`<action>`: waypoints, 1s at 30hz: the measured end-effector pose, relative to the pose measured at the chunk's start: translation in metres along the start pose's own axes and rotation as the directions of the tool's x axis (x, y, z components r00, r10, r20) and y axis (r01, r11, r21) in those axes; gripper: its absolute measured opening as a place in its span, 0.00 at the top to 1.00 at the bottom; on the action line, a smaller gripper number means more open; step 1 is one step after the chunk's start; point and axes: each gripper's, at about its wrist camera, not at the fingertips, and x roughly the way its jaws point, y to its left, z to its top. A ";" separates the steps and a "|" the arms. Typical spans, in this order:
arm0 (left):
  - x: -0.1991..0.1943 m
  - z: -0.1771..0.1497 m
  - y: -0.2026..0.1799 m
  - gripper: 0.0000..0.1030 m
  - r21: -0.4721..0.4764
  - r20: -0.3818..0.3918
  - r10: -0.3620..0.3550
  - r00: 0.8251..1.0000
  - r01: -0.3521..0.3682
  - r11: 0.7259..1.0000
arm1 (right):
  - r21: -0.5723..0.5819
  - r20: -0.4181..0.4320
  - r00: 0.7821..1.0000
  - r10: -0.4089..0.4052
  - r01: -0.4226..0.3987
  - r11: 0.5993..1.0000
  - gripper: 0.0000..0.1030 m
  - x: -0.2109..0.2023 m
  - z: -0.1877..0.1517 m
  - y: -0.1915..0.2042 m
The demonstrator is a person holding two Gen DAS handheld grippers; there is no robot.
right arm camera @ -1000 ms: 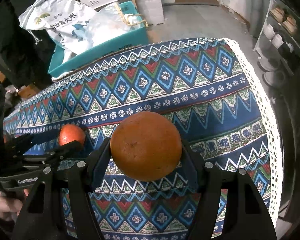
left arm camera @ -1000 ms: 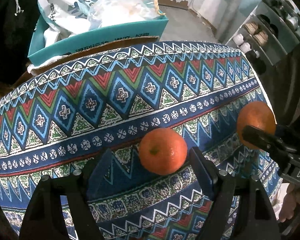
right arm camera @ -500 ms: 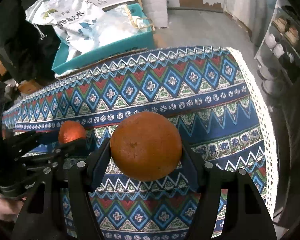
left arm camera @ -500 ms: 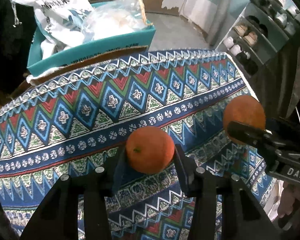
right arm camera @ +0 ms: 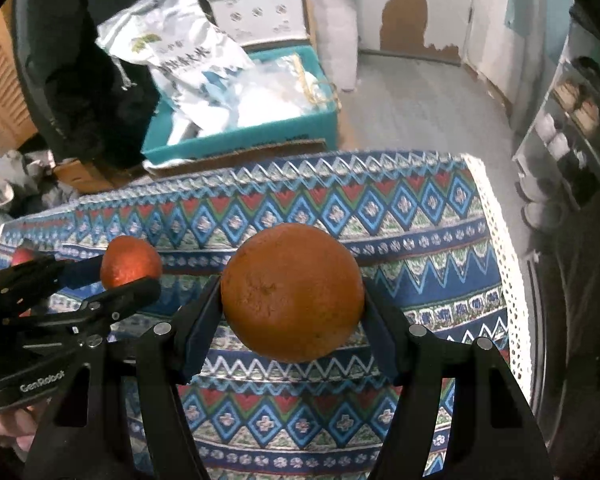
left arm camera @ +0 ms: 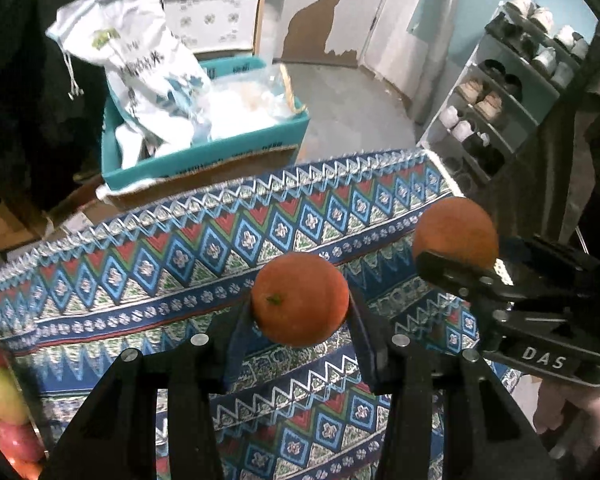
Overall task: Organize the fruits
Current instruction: 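Lift and carry the tangerine and orange over the glass plate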
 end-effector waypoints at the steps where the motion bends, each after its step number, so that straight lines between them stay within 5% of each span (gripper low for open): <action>1: -0.007 0.000 0.000 0.54 0.007 0.011 0.003 1.000 -0.003 1.000 | -0.008 0.009 1.000 0.004 -0.004 1.000 0.35 -0.005 0.002 0.004; 30: -0.171 -0.045 0.073 0.54 -0.102 0.178 0.103 0.979 -0.086 0.991 | -0.200 0.139 0.978 0.159 -0.129 0.971 0.35 -0.095 0.030 0.131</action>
